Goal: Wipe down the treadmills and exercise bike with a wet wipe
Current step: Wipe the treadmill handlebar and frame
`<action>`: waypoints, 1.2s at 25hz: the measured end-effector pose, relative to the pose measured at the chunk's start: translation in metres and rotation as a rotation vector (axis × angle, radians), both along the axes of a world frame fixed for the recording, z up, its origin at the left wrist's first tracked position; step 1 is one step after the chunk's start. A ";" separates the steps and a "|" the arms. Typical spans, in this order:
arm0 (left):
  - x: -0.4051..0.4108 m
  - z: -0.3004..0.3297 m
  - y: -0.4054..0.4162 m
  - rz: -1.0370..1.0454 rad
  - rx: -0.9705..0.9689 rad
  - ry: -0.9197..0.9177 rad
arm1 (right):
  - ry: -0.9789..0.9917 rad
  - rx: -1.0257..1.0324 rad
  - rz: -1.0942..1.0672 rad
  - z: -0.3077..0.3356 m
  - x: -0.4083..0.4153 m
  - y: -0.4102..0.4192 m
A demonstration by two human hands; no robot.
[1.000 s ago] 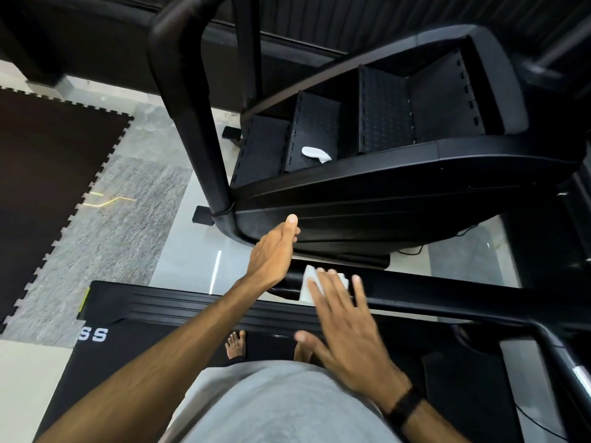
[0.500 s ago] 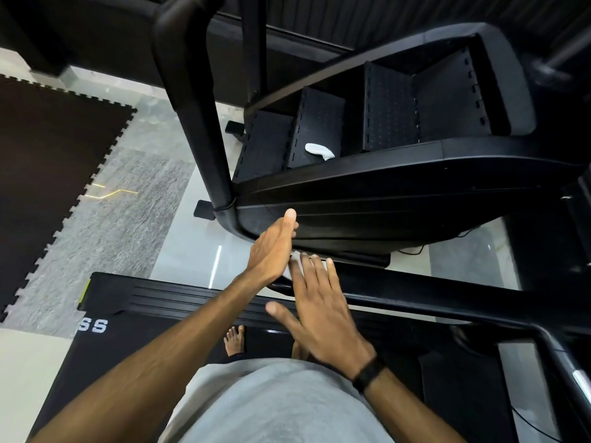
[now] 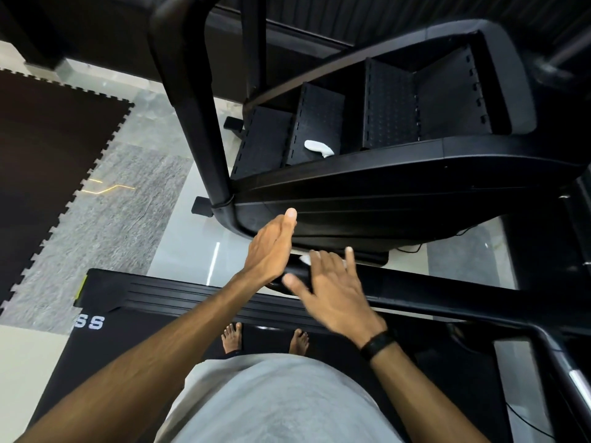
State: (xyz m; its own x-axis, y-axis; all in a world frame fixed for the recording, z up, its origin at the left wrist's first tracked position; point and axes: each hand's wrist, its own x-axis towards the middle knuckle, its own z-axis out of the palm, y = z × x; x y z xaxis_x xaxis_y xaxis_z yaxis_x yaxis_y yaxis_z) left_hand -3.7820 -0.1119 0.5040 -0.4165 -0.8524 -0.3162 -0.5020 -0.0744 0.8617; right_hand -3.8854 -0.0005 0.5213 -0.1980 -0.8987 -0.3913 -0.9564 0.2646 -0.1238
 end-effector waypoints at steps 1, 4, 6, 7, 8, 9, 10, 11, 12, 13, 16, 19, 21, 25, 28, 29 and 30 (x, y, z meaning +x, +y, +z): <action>0.000 0.000 0.000 0.002 0.007 0.005 | -0.019 -0.003 0.056 0.003 0.011 0.006; 0.002 0.000 -0.001 0.010 0.013 0.015 | -0.043 -0.091 0.151 0.005 0.009 0.048; 0.002 0.000 -0.001 0.006 0.006 0.030 | 0.034 -0.115 0.132 0.004 -0.013 0.073; 0.002 0.001 -0.001 0.003 -0.006 0.050 | 0.084 -0.079 0.092 0.006 -0.026 0.077; 0.001 0.002 -0.001 0.002 -0.023 0.065 | 0.120 -0.025 0.041 0.007 -0.037 0.074; 0.000 0.003 -0.001 0.003 -0.040 0.070 | 0.135 0.017 -0.009 0.006 -0.044 0.065; 0.000 0.002 -0.001 0.005 -0.052 0.070 | 0.128 0.038 -0.057 0.004 -0.049 0.052; -0.001 0.001 0.000 0.006 -0.061 0.070 | 0.096 0.053 -0.102 0.002 -0.049 0.035; -0.001 0.000 0.000 0.008 -0.063 0.069 | 0.049 0.076 -0.131 0.003 -0.046 0.016; -0.001 0.000 0.000 0.012 -0.057 0.069 | 0.009 0.103 -0.131 0.003 -0.038 0.001; 0.000 0.000 -0.001 0.036 -0.022 0.069 | -0.024 0.099 0.035 0.007 -0.002 -0.005; 0.002 -0.002 -0.001 0.082 -0.002 0.108 | -0.041 0.004 0.157 0.014 0.001 0.041; 0.002 -0.001 0.000 0.092 -0.001 0.125 | 0.006 -0.040 0.146 0.014 -0.020 0.066; -0.001 0.001 -0.001 0.102 -0.022 0.154 | 0.083 0.083 -0.041 0.007 -0.054 0.041; -0.002 -0.002 -0.001 0.121 -0.019 0.162 | -0.030 0.177 -0.135 -0.001 -0.047 -0.013; -0.002 -0.003 -0.001 0.124 -0.020 0.163 | -0.049 0.178 -0.110 -0.003 -0.039 -0.023; -0.003 -0.005 -0.002 0.129 -0.020 0.164 | -0.051 0.167 -0.061 -0.003 -0.029 -0.025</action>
State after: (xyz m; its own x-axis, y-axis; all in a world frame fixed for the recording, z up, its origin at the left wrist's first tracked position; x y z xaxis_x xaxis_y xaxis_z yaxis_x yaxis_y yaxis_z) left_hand -3.7845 -0.1138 0.4990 -0.3483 -0.9073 -0.2357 -0.3419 -0.1112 0.9331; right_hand -3.9142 -0.0254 0.5183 -0.2261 -0.8071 -0.5454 -0.9315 0.3429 -0.1213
